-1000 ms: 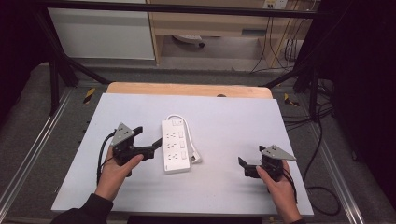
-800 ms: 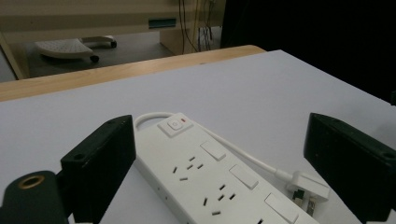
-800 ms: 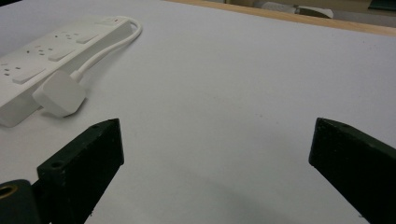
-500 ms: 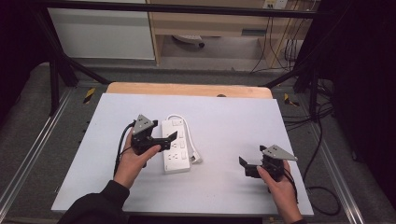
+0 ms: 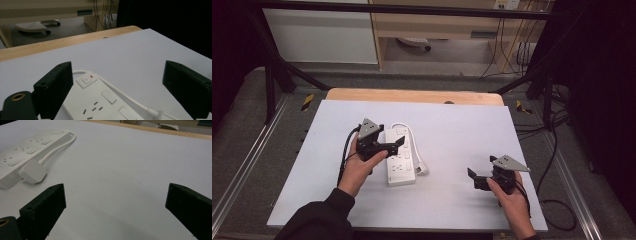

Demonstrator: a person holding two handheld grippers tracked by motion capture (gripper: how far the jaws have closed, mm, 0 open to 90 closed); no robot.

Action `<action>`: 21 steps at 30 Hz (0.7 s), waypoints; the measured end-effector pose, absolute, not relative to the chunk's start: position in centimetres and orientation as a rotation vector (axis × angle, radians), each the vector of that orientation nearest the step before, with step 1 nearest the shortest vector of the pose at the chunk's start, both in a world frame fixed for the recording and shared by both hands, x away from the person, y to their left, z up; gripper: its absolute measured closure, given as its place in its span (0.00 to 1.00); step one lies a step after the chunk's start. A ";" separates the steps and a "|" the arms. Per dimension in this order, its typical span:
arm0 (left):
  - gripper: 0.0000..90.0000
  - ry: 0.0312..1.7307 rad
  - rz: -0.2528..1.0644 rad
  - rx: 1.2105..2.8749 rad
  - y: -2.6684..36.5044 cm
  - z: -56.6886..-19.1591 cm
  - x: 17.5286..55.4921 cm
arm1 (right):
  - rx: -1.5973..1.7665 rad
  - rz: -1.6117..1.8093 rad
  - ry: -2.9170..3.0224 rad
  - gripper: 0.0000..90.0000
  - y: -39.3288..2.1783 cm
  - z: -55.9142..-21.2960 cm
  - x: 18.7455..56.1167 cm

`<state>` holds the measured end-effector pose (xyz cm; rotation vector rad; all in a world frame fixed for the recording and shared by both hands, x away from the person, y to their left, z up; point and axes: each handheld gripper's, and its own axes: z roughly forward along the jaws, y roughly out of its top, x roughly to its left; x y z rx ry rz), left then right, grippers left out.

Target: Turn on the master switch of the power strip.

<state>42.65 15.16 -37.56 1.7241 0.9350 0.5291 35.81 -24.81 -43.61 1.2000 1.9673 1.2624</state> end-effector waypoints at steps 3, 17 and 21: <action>0.11 0.941 0.530 1.719 15.1 -37.6 42.9 | 1.199 1.264 1.967 0.04 -24.8 -43.6 35.8; 0.12 0.955 0.543 1.724 15.1 -37.5 43.7 | 1.204 1.265 1.967 0.04 -24.8 -43.6 35.8; 0.12 0.956 0.549 1.725 15.1 -37.4 44.0 | 1.203 1.264 1.968 0.04 -24.8 -43.6 35.9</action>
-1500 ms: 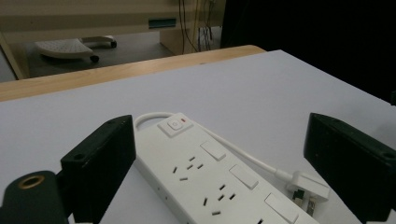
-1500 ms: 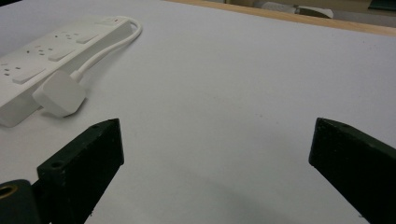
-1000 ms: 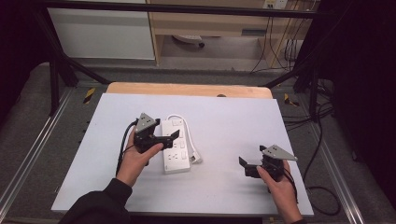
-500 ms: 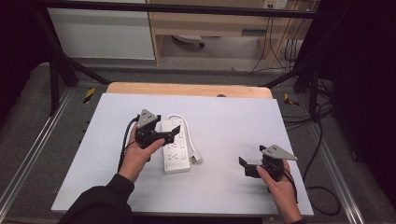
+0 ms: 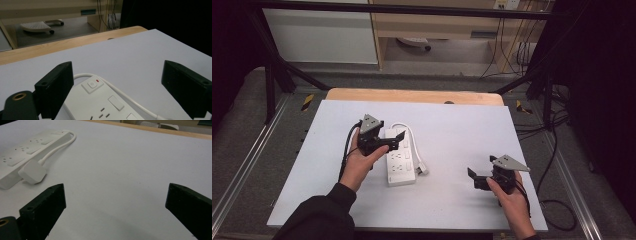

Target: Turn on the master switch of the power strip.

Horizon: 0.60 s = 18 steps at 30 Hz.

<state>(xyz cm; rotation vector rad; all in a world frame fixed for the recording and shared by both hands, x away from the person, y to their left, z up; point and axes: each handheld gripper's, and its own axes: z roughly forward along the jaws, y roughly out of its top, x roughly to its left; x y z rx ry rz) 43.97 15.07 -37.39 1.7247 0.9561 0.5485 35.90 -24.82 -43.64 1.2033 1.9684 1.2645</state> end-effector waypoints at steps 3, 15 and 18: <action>0.12 0.956 0.553 1.730 15.0 -37.3 44.2 | 1.202 1.265 1.969 0.04 -24.8 -43.7 35.9; 0.13 0.950 0.588 1.749 14.4 -37.3 45.3 | 1.187 1.244 1.990 0.04 -24.7 -44.0 36.9; 0.13 0.951 0.595 1.757 13.9 -37.5 45.9 | 1.185 1.243 1.995 0.04 -24.6 -44.0 36.9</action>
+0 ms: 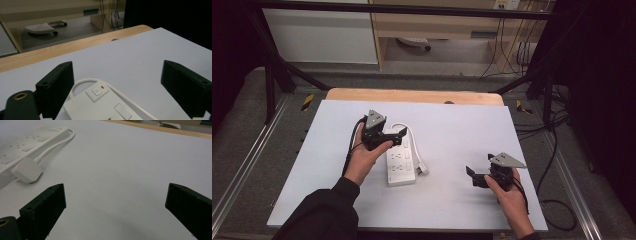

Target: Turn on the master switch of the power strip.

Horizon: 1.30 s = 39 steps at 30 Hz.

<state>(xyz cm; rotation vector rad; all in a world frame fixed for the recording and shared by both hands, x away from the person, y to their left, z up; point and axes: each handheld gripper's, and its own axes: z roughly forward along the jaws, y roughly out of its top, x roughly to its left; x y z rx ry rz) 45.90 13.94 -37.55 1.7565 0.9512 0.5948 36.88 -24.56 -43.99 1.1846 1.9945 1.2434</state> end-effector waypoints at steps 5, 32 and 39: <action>0.14 0.952 0.618 1.767 13.4 -38.0 46.7 | 1.184 1.251 1.997 0.04 -24.5 -43.9 36.8; 0.67 1.029 0.646 1.769 13.8 -39.9 49.1 | 1.186 1.263 1.994 0.04 -24.5 -43.8 36.7; 0.84 1.041 0.594 1.779 13.9 -40.3 49.4 | 1.184 1.264 1.994 0.04 -24.5 -43.8 36.7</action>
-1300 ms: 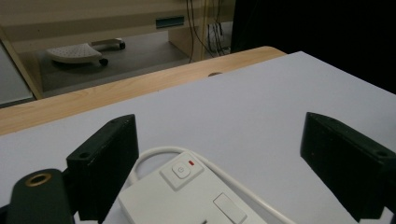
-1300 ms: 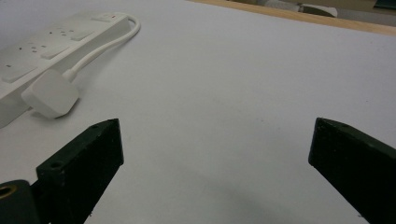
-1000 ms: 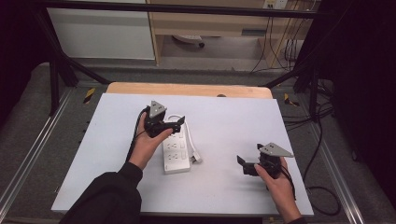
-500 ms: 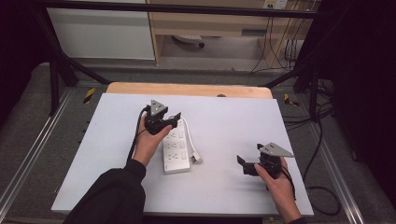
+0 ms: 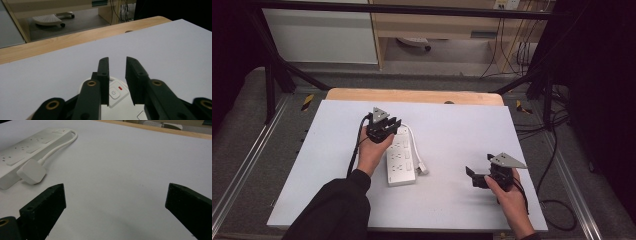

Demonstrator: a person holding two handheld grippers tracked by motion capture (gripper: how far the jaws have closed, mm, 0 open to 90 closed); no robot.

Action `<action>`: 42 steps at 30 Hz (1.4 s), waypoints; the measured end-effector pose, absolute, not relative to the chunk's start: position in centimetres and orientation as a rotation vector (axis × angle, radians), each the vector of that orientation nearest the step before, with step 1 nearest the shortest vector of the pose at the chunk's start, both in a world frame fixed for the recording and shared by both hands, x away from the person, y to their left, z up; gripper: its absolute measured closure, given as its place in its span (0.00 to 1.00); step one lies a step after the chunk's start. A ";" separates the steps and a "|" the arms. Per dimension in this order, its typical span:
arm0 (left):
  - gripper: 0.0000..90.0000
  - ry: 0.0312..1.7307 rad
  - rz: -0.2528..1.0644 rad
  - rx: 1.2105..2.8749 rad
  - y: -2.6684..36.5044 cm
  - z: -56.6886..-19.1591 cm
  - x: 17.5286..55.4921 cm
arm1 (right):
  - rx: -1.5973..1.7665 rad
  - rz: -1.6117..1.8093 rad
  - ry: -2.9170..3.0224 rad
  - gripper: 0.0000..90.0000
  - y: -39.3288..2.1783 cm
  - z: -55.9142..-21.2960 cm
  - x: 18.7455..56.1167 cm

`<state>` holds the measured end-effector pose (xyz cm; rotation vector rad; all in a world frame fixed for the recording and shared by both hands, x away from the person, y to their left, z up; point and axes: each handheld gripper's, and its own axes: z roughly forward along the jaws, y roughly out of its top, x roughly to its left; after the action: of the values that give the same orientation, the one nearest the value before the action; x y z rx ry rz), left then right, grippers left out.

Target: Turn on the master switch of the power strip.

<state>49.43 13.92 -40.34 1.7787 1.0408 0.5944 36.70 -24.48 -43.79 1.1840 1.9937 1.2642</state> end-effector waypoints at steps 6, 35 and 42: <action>0.96 1.055 0.560 1.789 14.1 -40.8 49.8 | 1.184 1.265 1.996 0.04 -24.5 -43.8 36.7; 1.00 1.058 0.500 1.851 13.6 -42.2 50.5 | 1.183 1.268 1.997 0.04 -24.5 -43.7 36.6; 1.00 1.081 0.483 1.865 13.7 -42.8 50.9 | 1.186 1.272 1.998 0.04 -24.4 -43.7 36.6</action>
<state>50.88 13.72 -42.81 1.8647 1.0813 0.4832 36.64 -24.40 -43.70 1.1863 1.9980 1.2722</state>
